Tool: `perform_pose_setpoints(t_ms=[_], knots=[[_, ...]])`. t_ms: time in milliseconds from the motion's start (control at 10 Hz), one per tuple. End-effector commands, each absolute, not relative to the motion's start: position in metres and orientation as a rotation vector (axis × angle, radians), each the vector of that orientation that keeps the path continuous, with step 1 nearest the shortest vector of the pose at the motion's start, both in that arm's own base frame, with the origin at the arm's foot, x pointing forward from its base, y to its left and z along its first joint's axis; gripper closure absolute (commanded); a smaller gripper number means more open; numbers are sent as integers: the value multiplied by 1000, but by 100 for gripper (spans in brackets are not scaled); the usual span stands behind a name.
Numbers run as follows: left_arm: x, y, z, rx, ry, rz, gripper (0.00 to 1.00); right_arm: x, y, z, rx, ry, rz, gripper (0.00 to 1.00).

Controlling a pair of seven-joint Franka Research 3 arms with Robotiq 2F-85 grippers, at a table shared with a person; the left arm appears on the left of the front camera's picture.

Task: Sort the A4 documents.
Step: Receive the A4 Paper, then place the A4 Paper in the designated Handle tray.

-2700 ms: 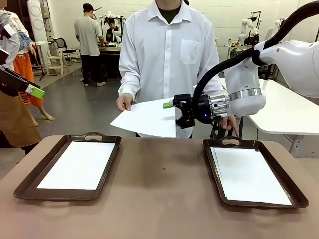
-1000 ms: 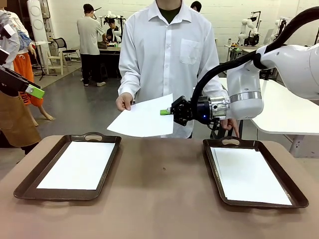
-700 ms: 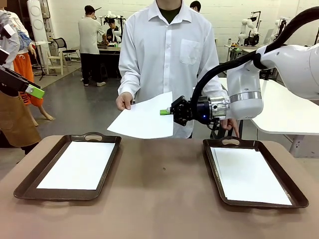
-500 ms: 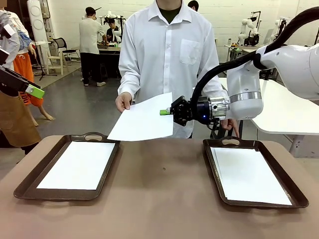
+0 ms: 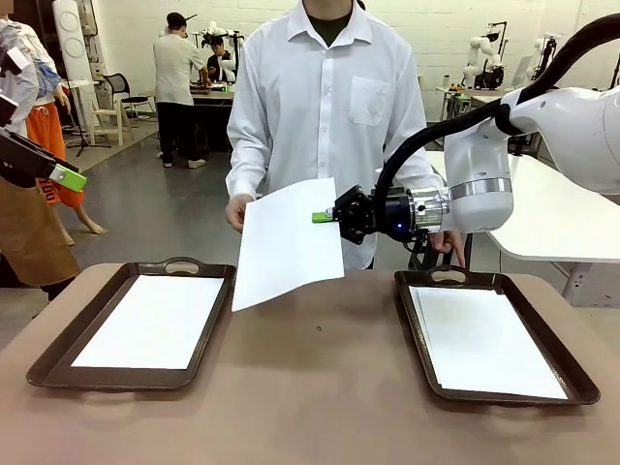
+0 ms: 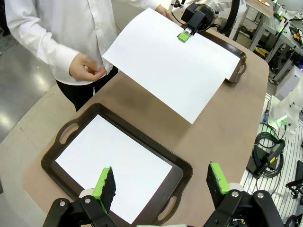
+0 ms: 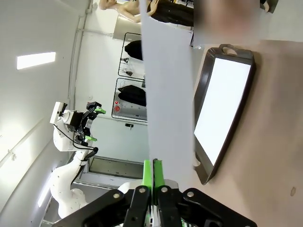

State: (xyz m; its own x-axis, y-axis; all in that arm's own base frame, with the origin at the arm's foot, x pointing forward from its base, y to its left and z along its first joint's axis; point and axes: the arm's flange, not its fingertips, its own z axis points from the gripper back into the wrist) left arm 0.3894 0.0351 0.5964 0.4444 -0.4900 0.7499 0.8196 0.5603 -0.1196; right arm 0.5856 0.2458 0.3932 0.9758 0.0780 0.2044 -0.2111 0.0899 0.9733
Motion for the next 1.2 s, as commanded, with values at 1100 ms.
perform_pose_setpoints(t_ms=[1100], knots=[[389, 34, 597, -512, -727, -858, 0, 574, 242, 408, 1507, -83, 254, 99]])
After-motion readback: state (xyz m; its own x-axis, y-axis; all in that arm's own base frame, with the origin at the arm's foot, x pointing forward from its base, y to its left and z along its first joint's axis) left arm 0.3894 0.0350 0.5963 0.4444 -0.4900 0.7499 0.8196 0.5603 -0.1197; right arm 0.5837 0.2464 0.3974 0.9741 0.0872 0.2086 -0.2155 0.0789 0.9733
